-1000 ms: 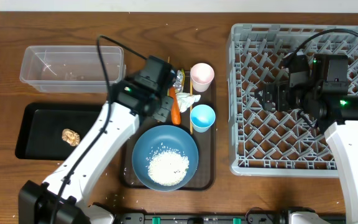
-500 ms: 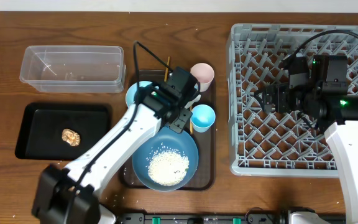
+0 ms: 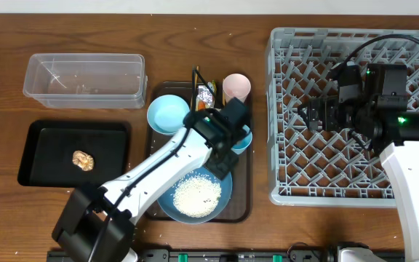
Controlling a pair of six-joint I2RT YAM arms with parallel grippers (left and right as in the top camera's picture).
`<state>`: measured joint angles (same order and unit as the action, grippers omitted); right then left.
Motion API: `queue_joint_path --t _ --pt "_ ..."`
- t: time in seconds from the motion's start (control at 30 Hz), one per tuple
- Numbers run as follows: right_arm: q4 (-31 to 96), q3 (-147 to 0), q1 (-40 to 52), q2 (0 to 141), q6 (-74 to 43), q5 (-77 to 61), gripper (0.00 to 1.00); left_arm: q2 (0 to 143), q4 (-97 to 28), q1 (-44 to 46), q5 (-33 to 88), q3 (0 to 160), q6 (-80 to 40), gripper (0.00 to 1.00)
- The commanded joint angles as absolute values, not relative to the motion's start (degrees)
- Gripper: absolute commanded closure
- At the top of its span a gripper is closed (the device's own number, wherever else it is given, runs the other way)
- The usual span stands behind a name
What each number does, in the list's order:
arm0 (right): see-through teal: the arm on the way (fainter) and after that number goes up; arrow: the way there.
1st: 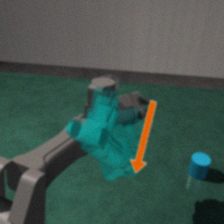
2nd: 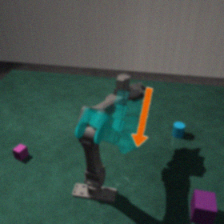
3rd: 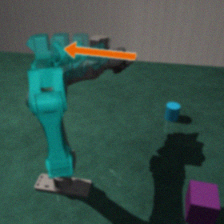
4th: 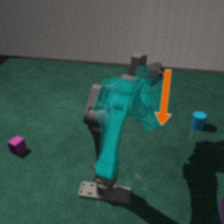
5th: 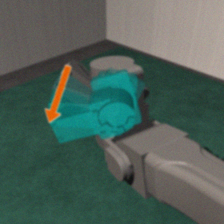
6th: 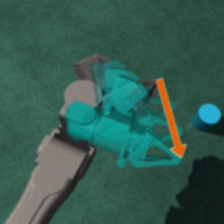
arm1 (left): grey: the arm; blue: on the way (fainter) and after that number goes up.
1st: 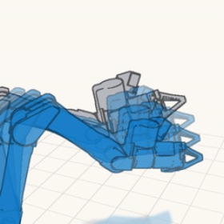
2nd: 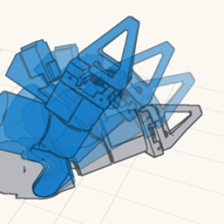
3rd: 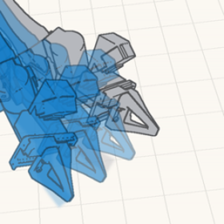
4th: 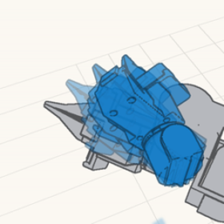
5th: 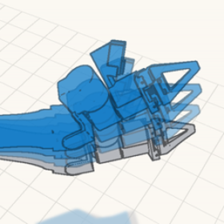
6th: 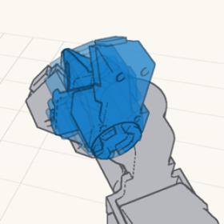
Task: Sort waste into correct bins and load items into the dishwasher rack
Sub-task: 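Move the left gripper to the large blue rice bowl's rim and grasp, then lift the rice bowl with the left gripper over the black tray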
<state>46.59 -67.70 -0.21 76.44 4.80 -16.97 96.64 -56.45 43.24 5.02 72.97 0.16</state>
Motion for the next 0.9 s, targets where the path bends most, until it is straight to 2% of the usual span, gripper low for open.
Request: queue_joint_path --t 0.0,0.37,0.63,0.87 --pt "46.5 -68.7 -0.7 76.5 4.4 -17.4 0.03 96.4 -57.1 45.7 9.0 72.5 -3.7 0.34" --pt "46.5 -68.7 -0.7 76.5 4.4 -17.4 0.04 99.8 -55.9 53.0 6.2 72.2 -18.0 0.34" --pt "46.6 -68.7 -0.7 76.5 4.4 -17.4 0.04 109.6 -55.2 52.9 6.0 72.1 -19.2 0.34" --pt "46.8 -68.7 -0.7 76.5 4.4 -17.4 0.04 110.4 -55.2 52.6 6.0 72.1 -19.2 0.5"
